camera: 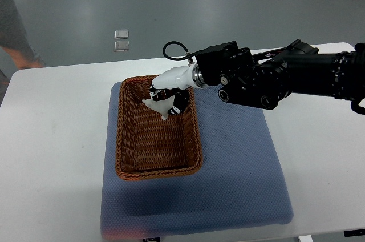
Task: Place white bear in brown basket with right hand
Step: 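Lift the bear with the right hand and carry it over the basket, then lower the bear into the basket and open the right hand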
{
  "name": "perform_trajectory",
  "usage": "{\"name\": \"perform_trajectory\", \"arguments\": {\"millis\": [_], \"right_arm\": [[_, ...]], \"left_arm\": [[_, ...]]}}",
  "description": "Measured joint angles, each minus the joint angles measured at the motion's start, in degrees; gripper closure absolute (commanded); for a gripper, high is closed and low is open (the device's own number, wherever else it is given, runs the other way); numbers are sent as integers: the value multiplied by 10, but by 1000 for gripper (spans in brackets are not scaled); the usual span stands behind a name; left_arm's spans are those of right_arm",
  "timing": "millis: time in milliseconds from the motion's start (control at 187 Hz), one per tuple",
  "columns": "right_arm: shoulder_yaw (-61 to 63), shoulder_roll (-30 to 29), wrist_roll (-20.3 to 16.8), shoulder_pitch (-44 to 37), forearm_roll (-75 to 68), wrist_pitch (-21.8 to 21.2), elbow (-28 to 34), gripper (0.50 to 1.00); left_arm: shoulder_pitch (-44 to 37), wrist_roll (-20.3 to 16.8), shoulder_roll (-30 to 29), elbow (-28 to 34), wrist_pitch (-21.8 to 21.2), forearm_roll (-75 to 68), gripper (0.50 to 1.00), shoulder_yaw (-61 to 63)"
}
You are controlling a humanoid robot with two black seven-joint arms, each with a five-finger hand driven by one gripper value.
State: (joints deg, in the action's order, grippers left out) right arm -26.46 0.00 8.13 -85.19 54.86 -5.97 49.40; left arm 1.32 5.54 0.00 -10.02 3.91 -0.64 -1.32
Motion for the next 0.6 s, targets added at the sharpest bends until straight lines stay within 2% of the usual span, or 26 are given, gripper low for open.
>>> {"name": "perform_trajectory", "arguments": {"millis": [412, 600], "right_arm": [[11, 0, 1, 18, 9, 9, 2, 1000], [26, 0, 3, 19, 10, 11, 24, 1000]], "left_arm": [[0, 0, 0, 0, 0, 0, 500, 0], [0, 0, 0, 0, 0, 0, 500, 0]]}}
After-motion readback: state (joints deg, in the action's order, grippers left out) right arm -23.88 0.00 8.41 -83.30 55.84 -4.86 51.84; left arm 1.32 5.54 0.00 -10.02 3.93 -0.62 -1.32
